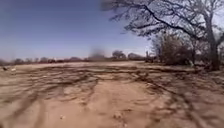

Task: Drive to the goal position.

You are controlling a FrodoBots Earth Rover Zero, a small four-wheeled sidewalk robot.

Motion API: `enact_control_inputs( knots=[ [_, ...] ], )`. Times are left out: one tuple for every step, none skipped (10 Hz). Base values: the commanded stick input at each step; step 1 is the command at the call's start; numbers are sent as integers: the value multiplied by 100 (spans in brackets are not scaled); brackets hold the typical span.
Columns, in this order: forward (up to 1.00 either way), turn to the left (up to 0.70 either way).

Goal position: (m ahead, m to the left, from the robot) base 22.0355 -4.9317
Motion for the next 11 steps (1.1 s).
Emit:
enact_control_inputs(
  knots=[
    [100, 0],
    [100, 0],
    [100, 0],
    [100, 0],
    [100, 0],
    [100, 0],
    [100, 0],
    [100, 0],
    [100, 0],
    [100, 0],
    [100, 0]
  ],
)
